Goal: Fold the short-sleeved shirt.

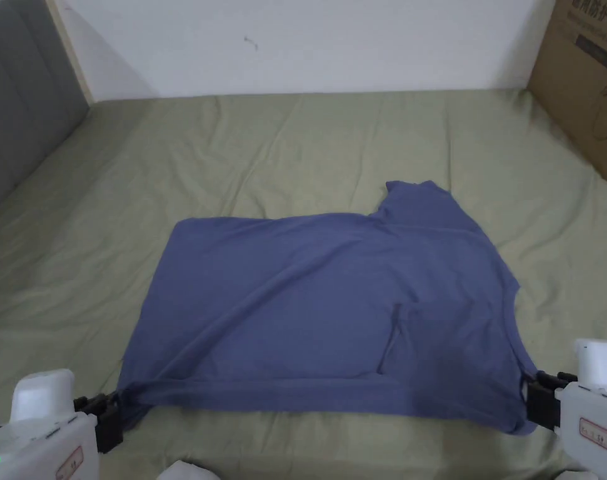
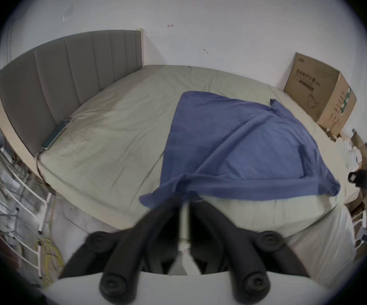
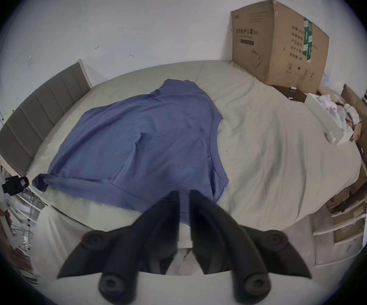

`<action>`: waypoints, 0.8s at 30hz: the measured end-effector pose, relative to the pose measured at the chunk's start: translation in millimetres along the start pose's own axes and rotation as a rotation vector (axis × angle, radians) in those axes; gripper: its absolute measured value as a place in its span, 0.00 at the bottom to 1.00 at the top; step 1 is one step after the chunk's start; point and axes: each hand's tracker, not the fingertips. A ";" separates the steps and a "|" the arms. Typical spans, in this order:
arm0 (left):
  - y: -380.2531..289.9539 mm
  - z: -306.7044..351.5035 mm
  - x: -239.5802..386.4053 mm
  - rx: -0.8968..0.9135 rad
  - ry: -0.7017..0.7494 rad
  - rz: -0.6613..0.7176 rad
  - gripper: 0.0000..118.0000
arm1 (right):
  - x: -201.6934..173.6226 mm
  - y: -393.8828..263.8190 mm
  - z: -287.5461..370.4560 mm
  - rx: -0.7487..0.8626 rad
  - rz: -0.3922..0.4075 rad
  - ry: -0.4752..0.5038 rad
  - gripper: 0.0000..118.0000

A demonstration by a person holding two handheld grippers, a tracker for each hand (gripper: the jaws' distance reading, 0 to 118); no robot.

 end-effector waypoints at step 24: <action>-11.3 -83.7 -27.2 -0.117 0.008 0.061 0.03 | 3.2 -20.4 -29.8 -0.117 -0.036 0.031 0.03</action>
